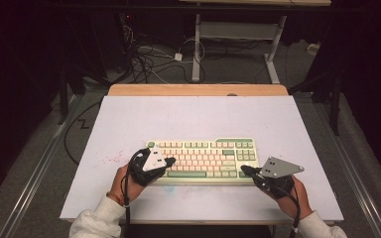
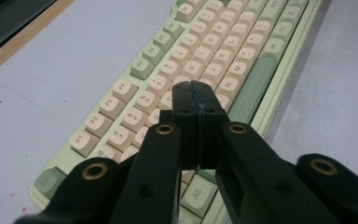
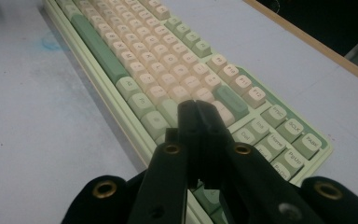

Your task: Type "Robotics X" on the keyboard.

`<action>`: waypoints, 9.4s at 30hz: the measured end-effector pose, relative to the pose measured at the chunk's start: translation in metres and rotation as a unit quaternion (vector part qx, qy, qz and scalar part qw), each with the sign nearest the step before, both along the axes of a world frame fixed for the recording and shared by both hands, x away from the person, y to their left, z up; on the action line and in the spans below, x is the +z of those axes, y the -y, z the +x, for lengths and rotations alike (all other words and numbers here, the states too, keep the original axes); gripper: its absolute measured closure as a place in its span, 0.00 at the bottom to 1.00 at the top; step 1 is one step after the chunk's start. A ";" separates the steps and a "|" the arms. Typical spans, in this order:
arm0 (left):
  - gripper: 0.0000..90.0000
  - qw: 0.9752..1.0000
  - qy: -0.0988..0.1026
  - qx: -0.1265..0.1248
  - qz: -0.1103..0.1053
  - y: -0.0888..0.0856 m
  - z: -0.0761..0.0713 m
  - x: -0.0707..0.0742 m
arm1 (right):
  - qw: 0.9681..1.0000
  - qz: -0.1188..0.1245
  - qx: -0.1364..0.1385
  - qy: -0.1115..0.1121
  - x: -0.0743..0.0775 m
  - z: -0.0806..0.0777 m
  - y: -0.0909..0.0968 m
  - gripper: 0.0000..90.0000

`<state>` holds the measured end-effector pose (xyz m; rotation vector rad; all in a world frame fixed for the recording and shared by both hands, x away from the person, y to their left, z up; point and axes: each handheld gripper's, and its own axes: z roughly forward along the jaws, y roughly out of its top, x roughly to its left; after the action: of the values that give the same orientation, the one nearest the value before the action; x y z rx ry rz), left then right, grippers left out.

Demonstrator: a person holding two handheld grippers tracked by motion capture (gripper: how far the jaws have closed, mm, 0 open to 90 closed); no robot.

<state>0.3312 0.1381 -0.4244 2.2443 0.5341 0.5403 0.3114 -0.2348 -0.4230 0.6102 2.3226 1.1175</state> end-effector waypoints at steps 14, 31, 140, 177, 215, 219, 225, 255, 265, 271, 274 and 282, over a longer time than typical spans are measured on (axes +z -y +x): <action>0.97 1.000 0.003 0.026 0.000 -0.028 -0.014 -0.006 | 1.000 -0.003 0.008 -0.001 -0.001 0.008 -0.015 1.00; 0.97 0.998 -0.009 0.057 -0.006 -0.058 -0.027 -0.016 | 0.999 -0.016 0.039 -0.006 -0.002 0.032 -0.060 1.00; 0.97 0.999 -0.018 0.047 0.009 -0.056 -0.029 -0.019 | 0.999 -0.036 0.026 -0.016 -0.006 0.062 -0.102 1.00; 0.97 0.999 -0.005 0.031 -0.003 -0.037 -0.025 -0.008 | 1.000 -0.003 0.009 0.016 0.005 0.011 -0.037 1.00; 0.97 1.000 -0.025 0.008 0.003 0.019 0.028 -0.002 | 1.000 -0.006 0.000 0.008 -0.002 0.003 -0.012 1.00; 0.97 0.999 -0.028 0.006 0.016 0.025 0.031 -0.004 | 1.000 -0.008 0.002 0.007 -0.003 0.002 -0.013 1.00; 0.97 0.999 -0.036 0.005 0.026 0.033 0.037 -0.008 | 1.000 -0.011 0.005 0.007 -0.003 0.002 -0.014 1.00; 0.97 0.996 -0.061 0.020 0.069 0.049 0.055 -0.024 | 1.000 -0.020 0.010 -0.001 -0.006 0.002 -0.016 0.99; 0.97 0.999 -0.031 0.023 0.039 0.036 0.044 -0.009 | 1.000 -0.017 0.007 0.004 -0.004 0.002 -0.014 1.00; 0.97 0.999 -0.017 0.022 0.028 0.030 0.037 -0.001 | 1.000 -0.016 0.007 0.002 -0.005 0.002 -0.014 1.00; 0.97 0.999 -0.012 0.021 0.025 0.027 0.033 0.001 | 1.000 -0.016 0.007 0.002 -0.005 0.002 -0.014 1.00; 0.97 1.000 -0.002 0.019 0.013 0.014 0.022 0.007 | 1.000 -0.013 0.008 -0.001 -0.005 0.003 -0.016 1.00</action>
<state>0.3531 0.1239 -0.4174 2.2653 0.5764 0.5650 0.3144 -0.2187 -0.4278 0.5843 2.3435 1.0932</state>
